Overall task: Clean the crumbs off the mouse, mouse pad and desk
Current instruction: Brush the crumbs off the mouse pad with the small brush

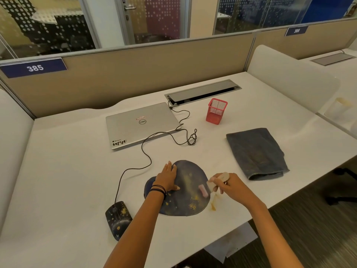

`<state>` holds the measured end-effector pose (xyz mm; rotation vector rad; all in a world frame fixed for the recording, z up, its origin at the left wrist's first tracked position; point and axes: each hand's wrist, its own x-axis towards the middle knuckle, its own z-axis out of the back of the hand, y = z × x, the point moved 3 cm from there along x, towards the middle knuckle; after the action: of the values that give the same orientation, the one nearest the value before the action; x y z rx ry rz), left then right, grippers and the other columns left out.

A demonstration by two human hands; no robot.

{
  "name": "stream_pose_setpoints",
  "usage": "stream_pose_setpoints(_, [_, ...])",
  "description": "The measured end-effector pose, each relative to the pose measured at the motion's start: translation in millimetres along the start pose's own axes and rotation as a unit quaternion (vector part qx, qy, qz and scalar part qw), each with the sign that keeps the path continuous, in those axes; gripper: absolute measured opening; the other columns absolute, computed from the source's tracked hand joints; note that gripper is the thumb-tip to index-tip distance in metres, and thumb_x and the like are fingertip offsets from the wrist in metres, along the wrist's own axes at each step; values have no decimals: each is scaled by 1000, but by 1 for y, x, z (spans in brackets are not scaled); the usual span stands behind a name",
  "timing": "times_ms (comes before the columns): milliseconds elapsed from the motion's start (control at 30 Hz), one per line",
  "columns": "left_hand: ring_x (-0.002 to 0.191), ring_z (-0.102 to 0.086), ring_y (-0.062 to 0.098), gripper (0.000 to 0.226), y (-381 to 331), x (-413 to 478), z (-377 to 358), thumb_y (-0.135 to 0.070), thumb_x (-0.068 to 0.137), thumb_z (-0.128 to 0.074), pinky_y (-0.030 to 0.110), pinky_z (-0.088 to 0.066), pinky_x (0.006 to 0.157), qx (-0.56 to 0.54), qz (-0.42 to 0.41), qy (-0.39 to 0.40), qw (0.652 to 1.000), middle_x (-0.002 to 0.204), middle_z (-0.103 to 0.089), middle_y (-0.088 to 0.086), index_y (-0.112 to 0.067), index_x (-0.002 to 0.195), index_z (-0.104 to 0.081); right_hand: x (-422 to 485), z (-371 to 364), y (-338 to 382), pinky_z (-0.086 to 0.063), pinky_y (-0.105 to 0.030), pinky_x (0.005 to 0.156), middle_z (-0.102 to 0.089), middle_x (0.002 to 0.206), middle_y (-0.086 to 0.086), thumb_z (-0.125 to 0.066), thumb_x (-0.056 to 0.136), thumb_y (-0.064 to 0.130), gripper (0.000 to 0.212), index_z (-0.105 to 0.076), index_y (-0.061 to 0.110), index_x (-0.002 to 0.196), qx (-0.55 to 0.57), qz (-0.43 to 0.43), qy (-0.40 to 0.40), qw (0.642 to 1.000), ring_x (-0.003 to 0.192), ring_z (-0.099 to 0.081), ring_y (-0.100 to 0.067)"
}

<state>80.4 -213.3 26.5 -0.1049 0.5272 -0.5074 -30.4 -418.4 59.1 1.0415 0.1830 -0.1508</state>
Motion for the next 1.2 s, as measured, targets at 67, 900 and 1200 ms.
stream_pose_setpoints(67, [148,3,29,92,0,0,0,-31,89,-63,44,-23,118,-2,0,1,1000,159,12,15,-6,151,0,1,-3,2,-48,-14,60,-69,73,2,-51,94,36,23,-71,27,87,37,12,-27,999,63,-59,-5])
stream_pose_setpoints(900, [148,2,30,92,1,0,-1,-29,87,-65,40,-18,120,-29,-1,-11,1000,159,10,15,-6,151,-2,-3,-2,3,-50,-14,61,-69,67,4,-51,94,31,24,-70,29,78,-42,-11,21,999,60,-63,-8])
stream_pose_setpoints(1200, [148,2,29,92,0,0,-1,-29,87,-65,40,-18,120,-27,0,-10,1000,159,11,15,-6,151,-2,-2,-15,1,-48,-16,61,-68,70,-1,-51,95,23,25,-73,11,92,3,-20,39,999,60,-60,-8])
